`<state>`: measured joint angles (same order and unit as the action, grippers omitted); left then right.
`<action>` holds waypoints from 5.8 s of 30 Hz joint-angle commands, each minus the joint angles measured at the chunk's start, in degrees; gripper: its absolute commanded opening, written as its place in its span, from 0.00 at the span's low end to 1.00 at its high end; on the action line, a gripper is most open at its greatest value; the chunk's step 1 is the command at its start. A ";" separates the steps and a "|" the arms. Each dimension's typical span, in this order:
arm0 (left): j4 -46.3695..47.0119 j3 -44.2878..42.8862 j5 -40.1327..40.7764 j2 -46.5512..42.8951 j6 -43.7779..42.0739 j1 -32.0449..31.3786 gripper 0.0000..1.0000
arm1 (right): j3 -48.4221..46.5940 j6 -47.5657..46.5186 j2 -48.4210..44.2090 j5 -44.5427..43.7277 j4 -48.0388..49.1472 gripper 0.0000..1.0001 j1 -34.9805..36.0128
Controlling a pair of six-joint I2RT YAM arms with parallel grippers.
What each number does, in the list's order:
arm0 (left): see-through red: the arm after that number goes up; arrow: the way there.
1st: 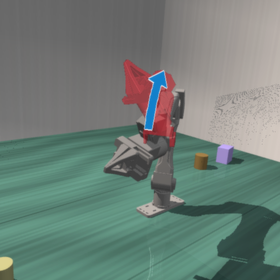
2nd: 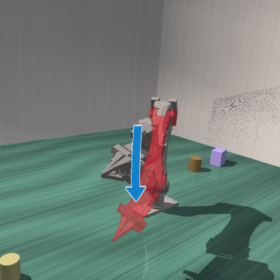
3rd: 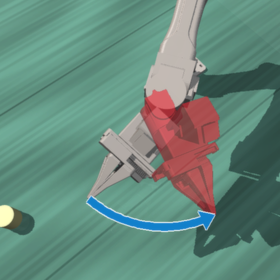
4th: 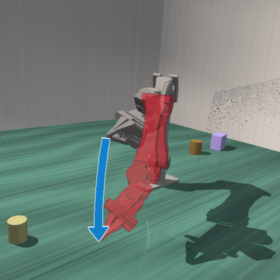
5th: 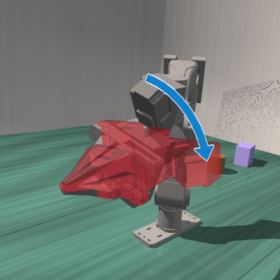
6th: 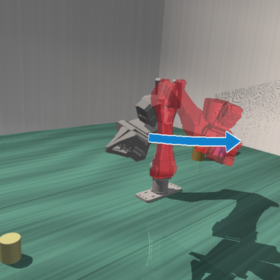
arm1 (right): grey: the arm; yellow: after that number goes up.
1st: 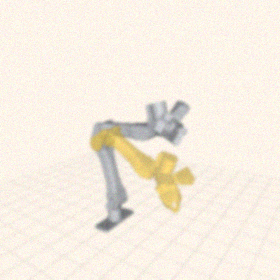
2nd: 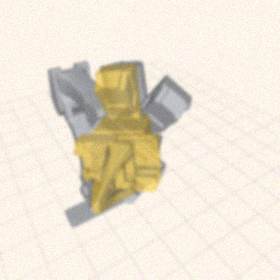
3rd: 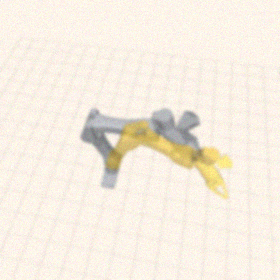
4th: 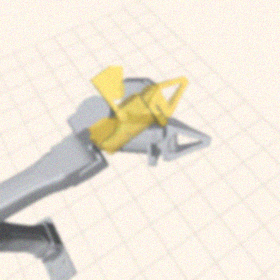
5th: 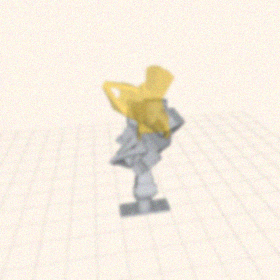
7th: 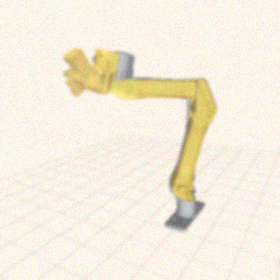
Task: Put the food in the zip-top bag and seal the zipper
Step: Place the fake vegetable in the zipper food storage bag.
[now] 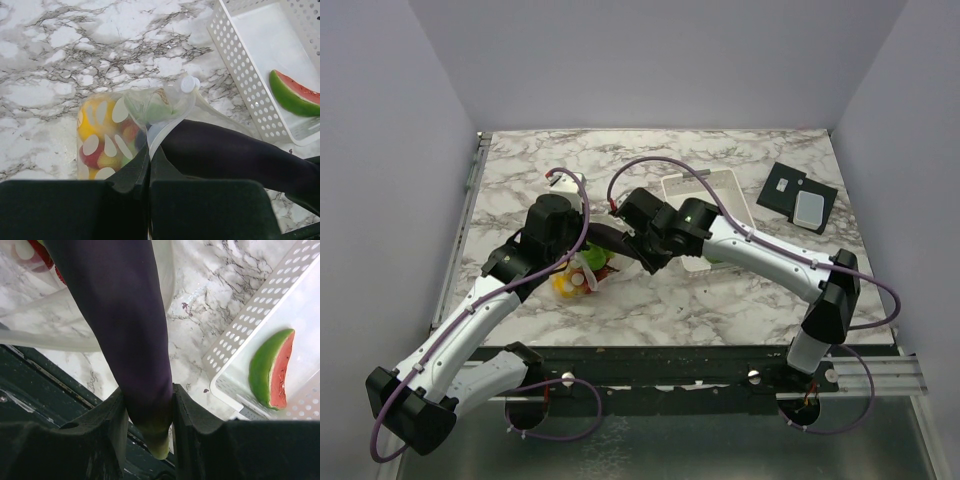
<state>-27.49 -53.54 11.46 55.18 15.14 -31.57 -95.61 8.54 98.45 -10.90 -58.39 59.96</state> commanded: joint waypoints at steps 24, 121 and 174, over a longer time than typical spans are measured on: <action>1.12 0.72 -1.05 0.50 -0.21 -0.07 0.00 | 2.45 5.75 -3.62 -3.64 10.48 0.65 0.42; 1.29 0.54 -5.09 -0.02 -0.79 -0.16 0.00 | 9.13 11.19 -2.96 10.46 24.10 0.03 0.33; 2.43 1.07 -6.51 0.08 -0.70 -0.41 0.00 | 6.63 21.64 7.58 4.15 37.87 0.45 -4.24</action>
<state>-26.55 -52.07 2.55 55.88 13.74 -31.57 -89.86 30.00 107.46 -4.38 -24.08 56.14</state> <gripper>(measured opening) 0.003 0.399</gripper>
